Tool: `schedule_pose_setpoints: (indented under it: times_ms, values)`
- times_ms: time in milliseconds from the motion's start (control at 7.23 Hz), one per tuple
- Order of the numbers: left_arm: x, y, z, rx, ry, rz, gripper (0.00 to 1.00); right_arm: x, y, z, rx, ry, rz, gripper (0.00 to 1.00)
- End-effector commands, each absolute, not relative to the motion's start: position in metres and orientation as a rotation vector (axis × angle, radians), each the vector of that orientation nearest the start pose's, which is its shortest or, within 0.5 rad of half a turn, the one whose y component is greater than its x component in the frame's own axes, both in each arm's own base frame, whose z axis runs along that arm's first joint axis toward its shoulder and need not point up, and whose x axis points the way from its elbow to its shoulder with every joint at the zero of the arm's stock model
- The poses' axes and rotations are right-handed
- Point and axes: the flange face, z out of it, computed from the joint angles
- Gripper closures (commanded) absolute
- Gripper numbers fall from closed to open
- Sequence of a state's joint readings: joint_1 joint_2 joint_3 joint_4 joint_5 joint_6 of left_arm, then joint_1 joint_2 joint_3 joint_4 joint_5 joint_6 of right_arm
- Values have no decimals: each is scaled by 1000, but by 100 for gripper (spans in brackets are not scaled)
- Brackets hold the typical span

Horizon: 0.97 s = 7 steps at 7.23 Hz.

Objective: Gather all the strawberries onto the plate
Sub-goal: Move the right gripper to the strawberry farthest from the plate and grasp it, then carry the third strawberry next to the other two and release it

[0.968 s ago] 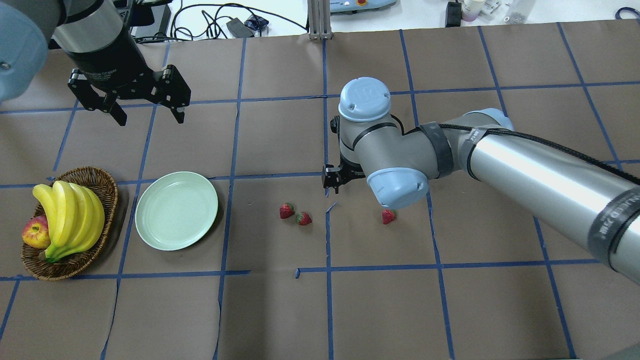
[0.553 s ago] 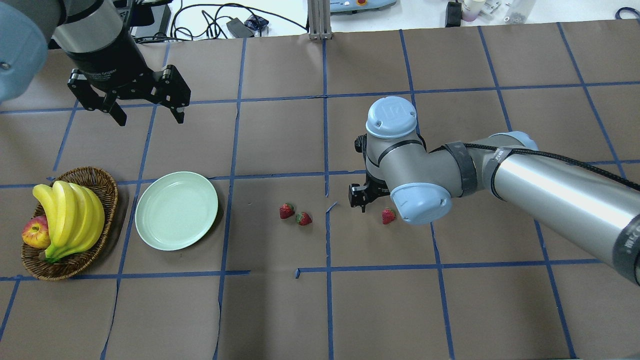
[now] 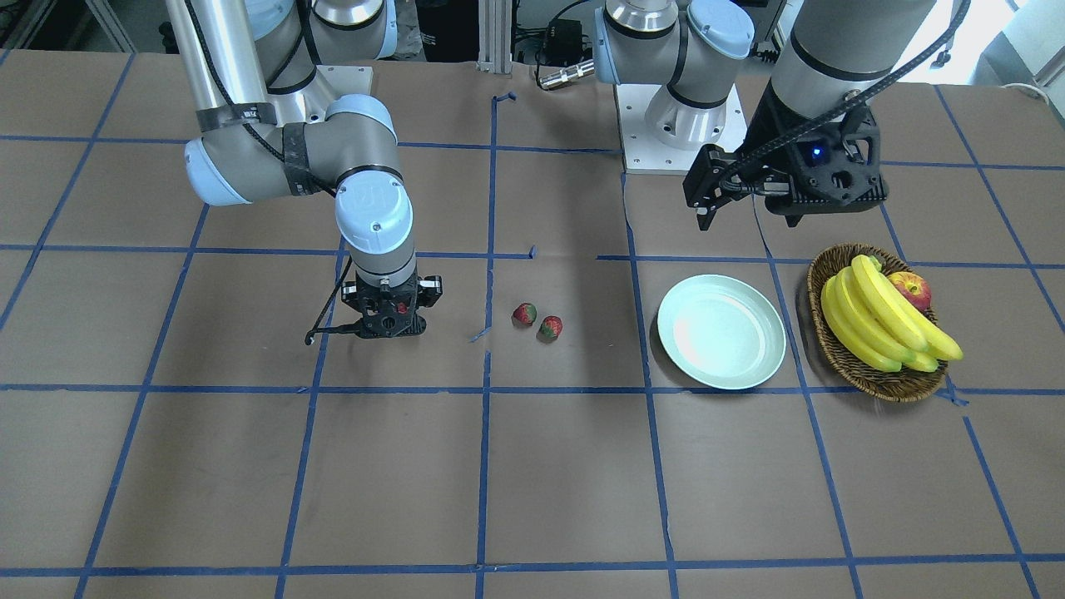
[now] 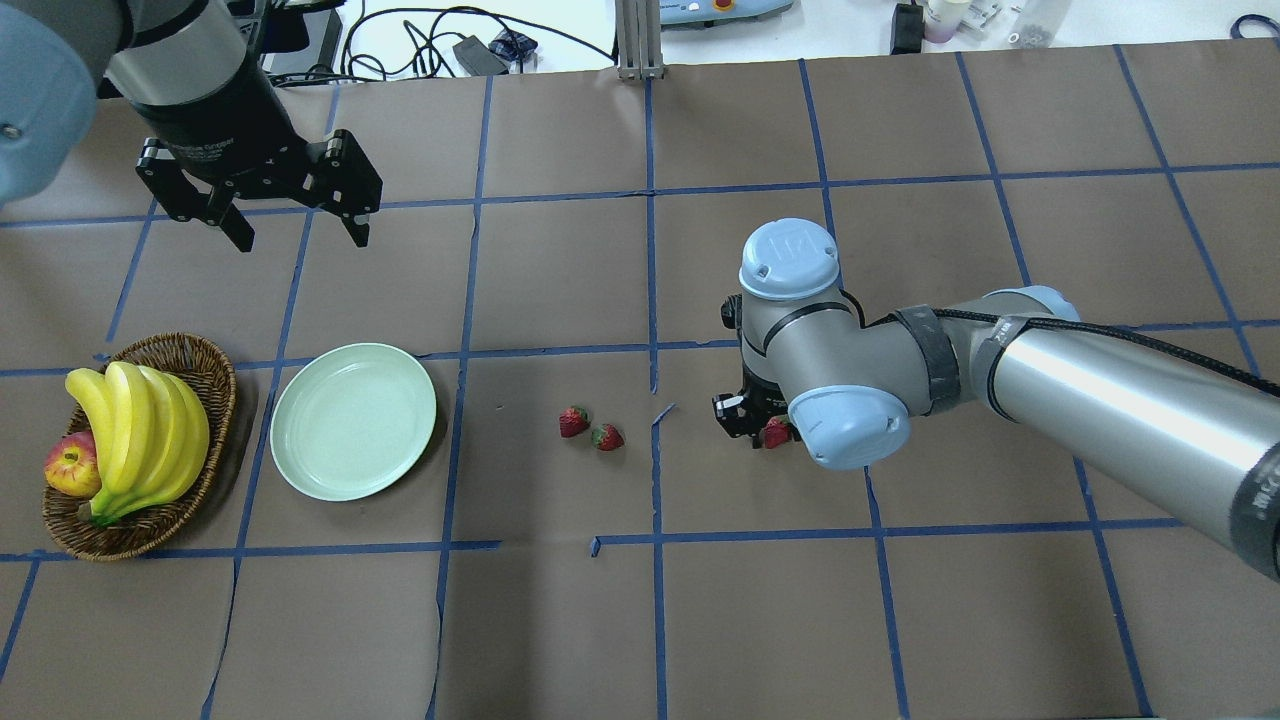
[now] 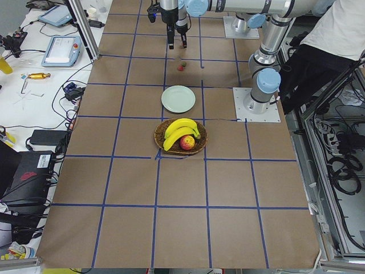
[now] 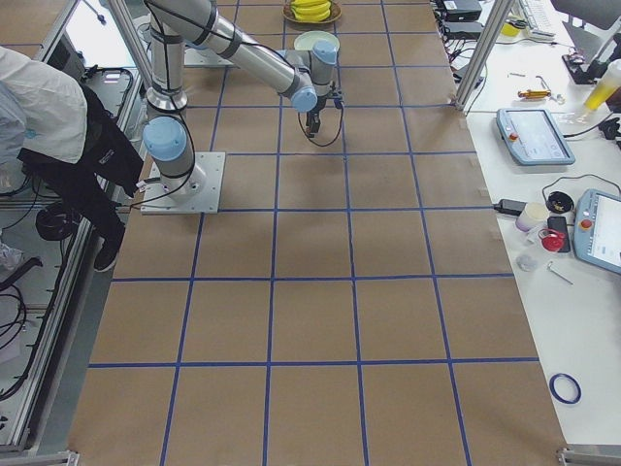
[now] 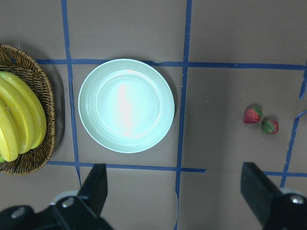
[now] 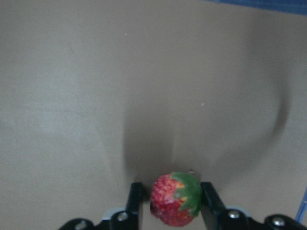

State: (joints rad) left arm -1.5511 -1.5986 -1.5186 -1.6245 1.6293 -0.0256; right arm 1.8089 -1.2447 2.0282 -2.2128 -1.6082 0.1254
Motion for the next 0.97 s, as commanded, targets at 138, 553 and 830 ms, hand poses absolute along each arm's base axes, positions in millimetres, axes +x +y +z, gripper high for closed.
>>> schedule_pose_setpoints:
  times_ms: [138,553,830]
  values:
    - [-118,-503,495,-67,3082,45,0,270,-483,211,0,3132,64,100]
    - [-118,-504,492,-67,3082,52,0,384,-503,204,175,3030,60,100]
    - [-117,-504,492,-69,3082,52,0,403,-505,196,191,2978,109,82]
